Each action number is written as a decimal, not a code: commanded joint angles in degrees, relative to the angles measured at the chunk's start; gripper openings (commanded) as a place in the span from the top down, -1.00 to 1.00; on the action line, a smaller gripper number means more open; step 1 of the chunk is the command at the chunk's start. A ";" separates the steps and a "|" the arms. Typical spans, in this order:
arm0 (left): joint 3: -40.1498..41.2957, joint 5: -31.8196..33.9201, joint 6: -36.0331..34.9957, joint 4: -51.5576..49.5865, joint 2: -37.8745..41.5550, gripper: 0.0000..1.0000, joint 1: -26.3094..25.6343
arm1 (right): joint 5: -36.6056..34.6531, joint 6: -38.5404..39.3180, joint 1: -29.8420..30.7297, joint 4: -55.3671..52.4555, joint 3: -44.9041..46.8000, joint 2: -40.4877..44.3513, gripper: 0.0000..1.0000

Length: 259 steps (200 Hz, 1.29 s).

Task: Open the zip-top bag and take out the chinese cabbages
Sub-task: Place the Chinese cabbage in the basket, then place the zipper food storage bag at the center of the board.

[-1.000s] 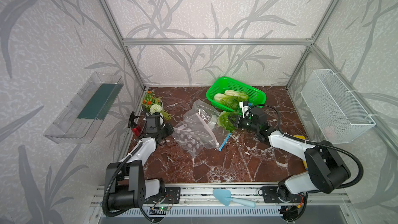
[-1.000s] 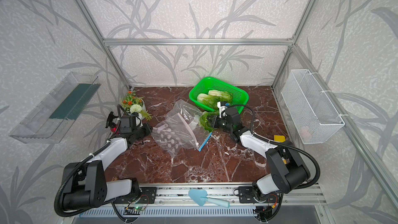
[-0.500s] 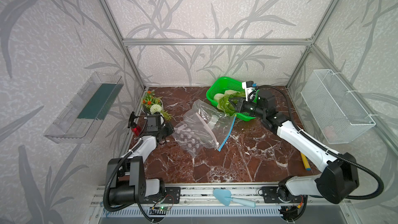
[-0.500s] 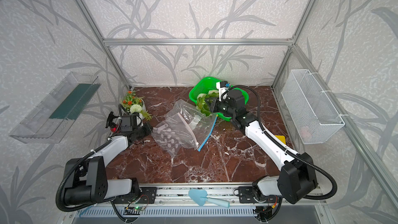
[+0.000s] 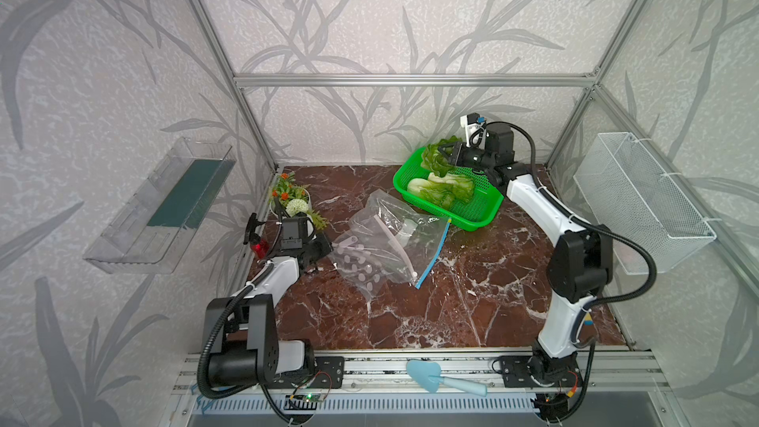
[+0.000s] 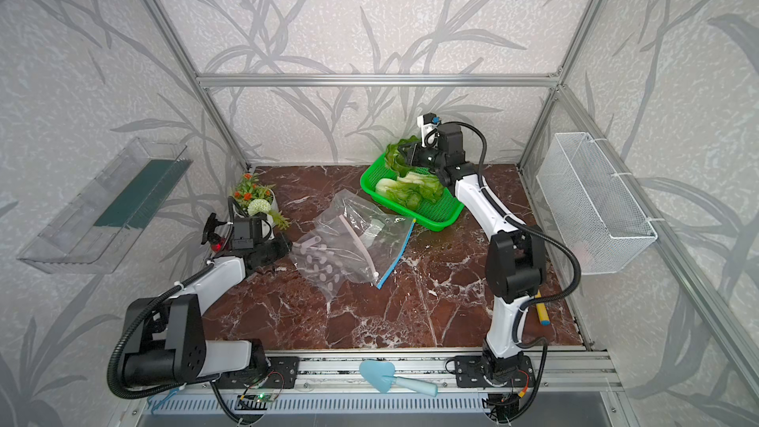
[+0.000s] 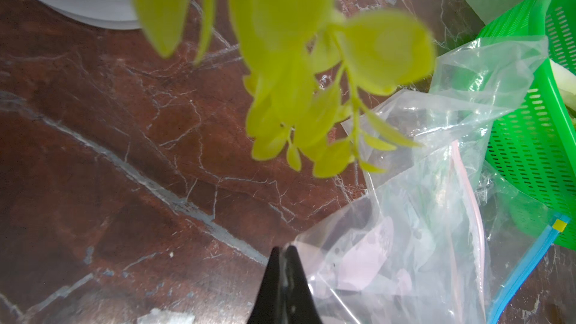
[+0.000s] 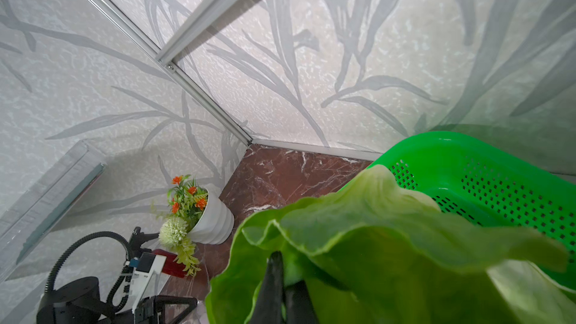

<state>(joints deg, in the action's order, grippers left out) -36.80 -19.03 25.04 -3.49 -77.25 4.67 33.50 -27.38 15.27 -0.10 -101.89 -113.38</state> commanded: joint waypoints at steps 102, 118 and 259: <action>-2.70 2.46 -1.49 -2.49 -0.97 1.00 -1.02 | 16.07 -0.21 -9.14 -7.10 -13.92 -21.59 1.00; -2.63 2.43 -1.38 -2.41 -1.08 1.00 -0.98 | 15.71 0.39 -9.64 -10.07 -16.09 -22.86 1.00; -3.13 3.24 -0.40 -2.44 -0.45 0.48 -1.02 | 7.55 3.66 -9.47 -20.07 -20.11 -20.78 -0.42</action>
<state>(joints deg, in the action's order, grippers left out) -38.24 -16.69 24.27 -5.61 -78.00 3.79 43.31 -24.38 5.52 -21.74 -126.69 -140.88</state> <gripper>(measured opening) 0.170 0.641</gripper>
